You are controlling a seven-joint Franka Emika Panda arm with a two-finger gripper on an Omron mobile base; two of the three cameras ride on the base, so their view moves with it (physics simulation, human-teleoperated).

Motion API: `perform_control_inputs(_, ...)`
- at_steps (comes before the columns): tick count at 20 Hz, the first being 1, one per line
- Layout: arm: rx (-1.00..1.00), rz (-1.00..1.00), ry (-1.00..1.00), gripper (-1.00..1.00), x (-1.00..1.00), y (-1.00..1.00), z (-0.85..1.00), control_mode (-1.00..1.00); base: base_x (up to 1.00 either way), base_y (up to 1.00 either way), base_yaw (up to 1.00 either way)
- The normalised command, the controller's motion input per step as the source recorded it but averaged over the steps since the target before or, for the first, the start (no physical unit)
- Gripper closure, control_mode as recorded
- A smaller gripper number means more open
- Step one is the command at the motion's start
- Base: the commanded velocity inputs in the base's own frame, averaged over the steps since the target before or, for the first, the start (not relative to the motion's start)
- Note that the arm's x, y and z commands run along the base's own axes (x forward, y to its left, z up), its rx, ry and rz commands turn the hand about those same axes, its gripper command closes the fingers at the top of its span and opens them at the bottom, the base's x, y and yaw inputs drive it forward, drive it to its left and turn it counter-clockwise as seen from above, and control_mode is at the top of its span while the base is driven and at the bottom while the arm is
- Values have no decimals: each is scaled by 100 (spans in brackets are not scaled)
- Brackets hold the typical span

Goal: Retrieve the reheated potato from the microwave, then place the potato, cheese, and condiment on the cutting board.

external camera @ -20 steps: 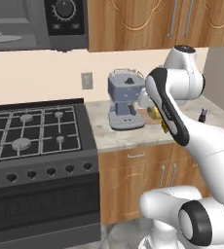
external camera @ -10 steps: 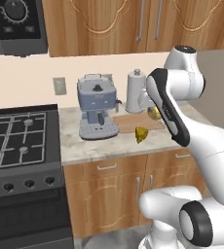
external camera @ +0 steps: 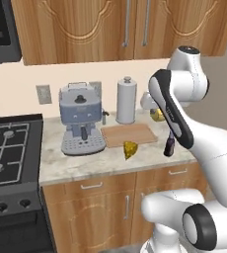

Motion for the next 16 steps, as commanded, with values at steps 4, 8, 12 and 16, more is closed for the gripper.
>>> perform_control_inputs(4, 0, 0, 0, 100, 0, 0, 0, 100, 52, -3, 1)
perform_control_inputs(8, 0, 0, 0, 100, 0, 0, 0, 100, 65, 5, 0)
perform_control_inputs(12, 0, 0, 0, 100, 0, 0, 0, 100, 57, 0, 0)
perform_control_inputs(16, 0, 0, 0, 100, 0, 0, 0, 100, 39, 0, 0)
